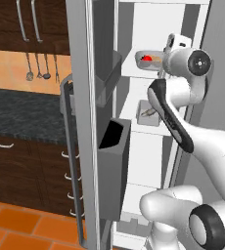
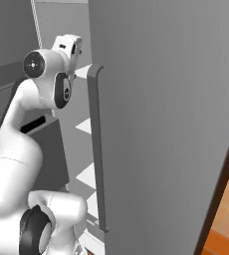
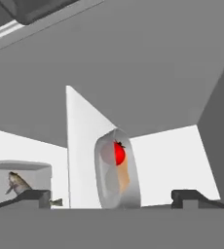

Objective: Take the meat container that has the fish and place it on the second highest rack of the freezer. Then take the vegetable container that has the tomato and squash and place it on the highest rack of the freezer.

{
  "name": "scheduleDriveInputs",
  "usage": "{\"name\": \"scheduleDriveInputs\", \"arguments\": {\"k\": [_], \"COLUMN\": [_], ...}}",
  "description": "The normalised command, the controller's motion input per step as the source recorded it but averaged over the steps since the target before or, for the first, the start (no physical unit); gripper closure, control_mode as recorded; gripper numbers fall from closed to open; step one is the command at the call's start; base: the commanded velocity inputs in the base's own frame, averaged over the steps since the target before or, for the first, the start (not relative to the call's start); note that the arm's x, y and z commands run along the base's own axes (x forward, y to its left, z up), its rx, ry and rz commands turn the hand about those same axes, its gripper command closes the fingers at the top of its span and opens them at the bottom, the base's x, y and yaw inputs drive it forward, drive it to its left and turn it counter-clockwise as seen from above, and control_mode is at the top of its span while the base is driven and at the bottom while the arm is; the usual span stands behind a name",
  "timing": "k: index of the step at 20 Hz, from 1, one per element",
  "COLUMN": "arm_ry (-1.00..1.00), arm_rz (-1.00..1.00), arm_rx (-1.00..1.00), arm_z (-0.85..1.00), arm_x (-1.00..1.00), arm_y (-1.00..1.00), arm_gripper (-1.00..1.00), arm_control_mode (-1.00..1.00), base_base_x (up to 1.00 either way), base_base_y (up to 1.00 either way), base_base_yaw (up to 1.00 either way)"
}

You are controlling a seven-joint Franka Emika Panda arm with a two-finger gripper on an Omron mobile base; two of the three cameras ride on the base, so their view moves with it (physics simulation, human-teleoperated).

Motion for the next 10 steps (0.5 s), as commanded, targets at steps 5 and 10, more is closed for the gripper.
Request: {"name": "scheduleDriveInputs", "arguments": {"k": [5,10], "arm_ry": [0.0,0.12], "arm_rz": [0.21,0.04], "arm_rx": [-0.12,-0.23], "arm_z": [0.07,0.04], "arm_x": [-1.0,-1.0], "arm_y": [0.17,0.13], "arm_gripper": [-1.0,-1.0], "arm_control_mode": [-1.0,-1.0], "base_base_x": [0.0,0.0], "base_base_y": [0.0,0.0], "base_base_yaw": [0.0,0.0]}}
